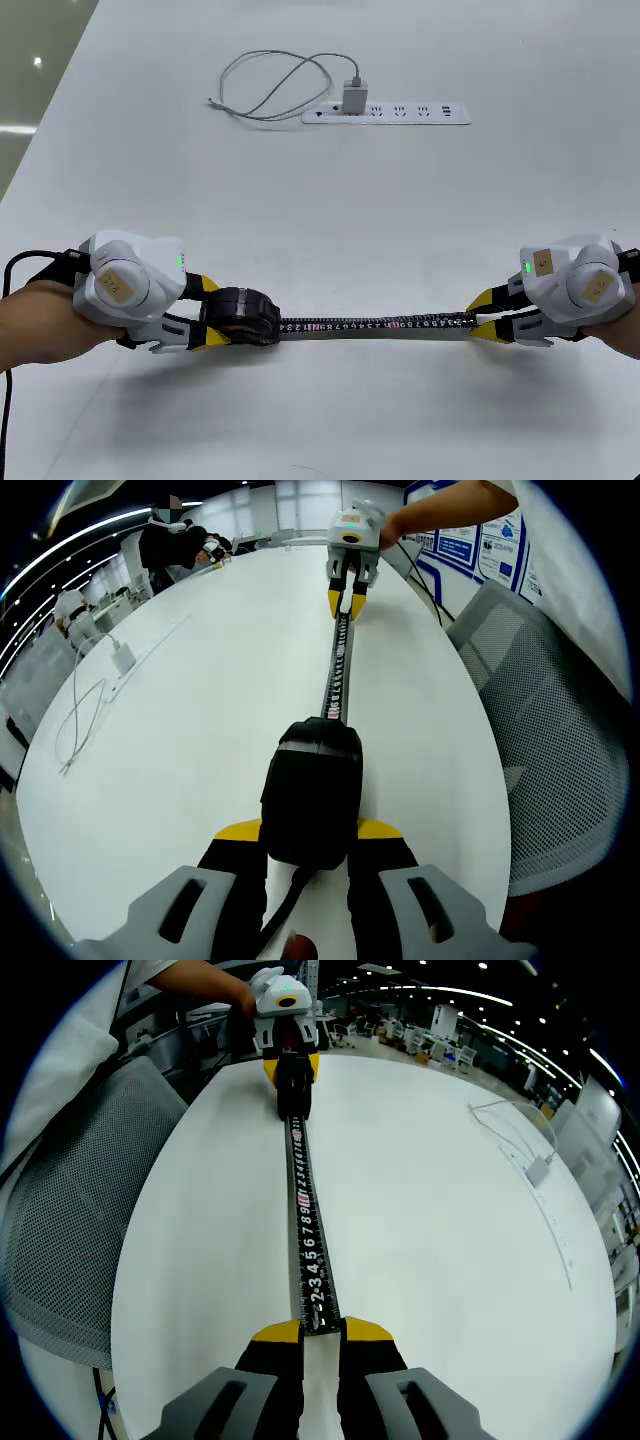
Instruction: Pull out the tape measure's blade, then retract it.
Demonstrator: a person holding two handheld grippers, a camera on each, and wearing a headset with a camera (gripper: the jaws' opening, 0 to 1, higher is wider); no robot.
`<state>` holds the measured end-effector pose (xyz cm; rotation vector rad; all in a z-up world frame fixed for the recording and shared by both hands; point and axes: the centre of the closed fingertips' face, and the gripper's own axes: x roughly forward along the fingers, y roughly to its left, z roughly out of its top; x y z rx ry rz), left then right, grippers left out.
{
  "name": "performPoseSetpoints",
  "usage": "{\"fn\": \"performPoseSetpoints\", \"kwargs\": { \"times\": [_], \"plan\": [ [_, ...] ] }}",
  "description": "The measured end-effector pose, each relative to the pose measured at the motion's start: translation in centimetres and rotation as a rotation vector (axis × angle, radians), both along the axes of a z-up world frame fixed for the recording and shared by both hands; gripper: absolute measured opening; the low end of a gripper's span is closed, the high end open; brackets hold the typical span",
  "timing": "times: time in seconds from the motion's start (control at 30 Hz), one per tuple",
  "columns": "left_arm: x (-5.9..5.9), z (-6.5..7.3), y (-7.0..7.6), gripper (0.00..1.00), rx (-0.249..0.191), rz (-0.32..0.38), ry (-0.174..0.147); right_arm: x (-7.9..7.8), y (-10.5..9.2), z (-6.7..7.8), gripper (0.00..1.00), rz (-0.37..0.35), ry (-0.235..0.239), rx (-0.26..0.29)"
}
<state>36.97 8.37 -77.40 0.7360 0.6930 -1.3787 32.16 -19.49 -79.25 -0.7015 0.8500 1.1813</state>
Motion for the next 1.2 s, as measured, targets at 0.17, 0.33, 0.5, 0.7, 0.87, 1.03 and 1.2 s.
{"fn": "performPoseSetpoints", "kwargs": {
  "times": [0.17,0.33,0.5,0.7,0.87,1.03,1.2],
  "plan": [
    [0.0,0.0,0.0,0.26,-0.001,0.002,-0.001,0.0,-0.5,-0.2,0.08,-0.004,0.001,-0.002],
    [0.0,0.0,0.0,0.26,0.001,0.0,-0.004,-0.1,-0.5,-0.4,0.08,0.0,0.006,-0.003],
    [0.0,0.0,0.0,0.26,-0.002,0.001,-0.005,-0.2,-0.4,-0.7,0.09,0.016,0.007,-0.017],
    [0.1,0.0,-0.1,0.26,-0.006,0.007,-0.008,-0.2,-0.3,-0.9,0.09,0.007,0.023,-0.015],
    [0.1,-0.1,0.0,0.27,-0.006,0.015,-0.005,-0.2,-0.4,-1.0,0.1,0.006,0.032,-0.014],
    [0.1,-0.3,-0.1,0.27,-0.002,0.02,-0.019,-0.1,-0.5,-1.2,0.1,0.01,0.035,-0.017],
    [0.2,-0.3,0.0,0.28,0.01,0.017,-0.021,-0.1,-0.4,-1.1,0.11,0.027,0.036,-0.032]
  ]
}}
